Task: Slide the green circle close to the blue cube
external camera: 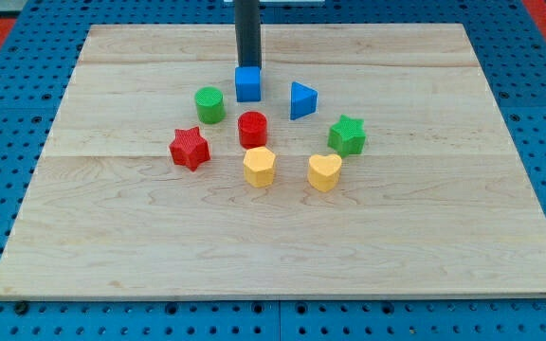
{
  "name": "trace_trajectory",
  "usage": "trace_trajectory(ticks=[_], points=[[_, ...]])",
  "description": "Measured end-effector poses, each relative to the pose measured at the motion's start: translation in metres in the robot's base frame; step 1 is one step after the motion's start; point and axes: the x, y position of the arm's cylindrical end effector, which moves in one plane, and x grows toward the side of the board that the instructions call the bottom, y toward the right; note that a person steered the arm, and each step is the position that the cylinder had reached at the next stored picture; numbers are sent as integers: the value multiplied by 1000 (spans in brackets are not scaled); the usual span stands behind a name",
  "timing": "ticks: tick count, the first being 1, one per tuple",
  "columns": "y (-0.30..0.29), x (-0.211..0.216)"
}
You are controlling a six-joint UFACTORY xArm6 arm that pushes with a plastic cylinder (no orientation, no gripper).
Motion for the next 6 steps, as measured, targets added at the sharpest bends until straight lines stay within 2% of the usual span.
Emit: trace_trajectory(ticks=[1,2,3,6], points=[[-5,16],[-33,24],[-65,13],[-81,67]])
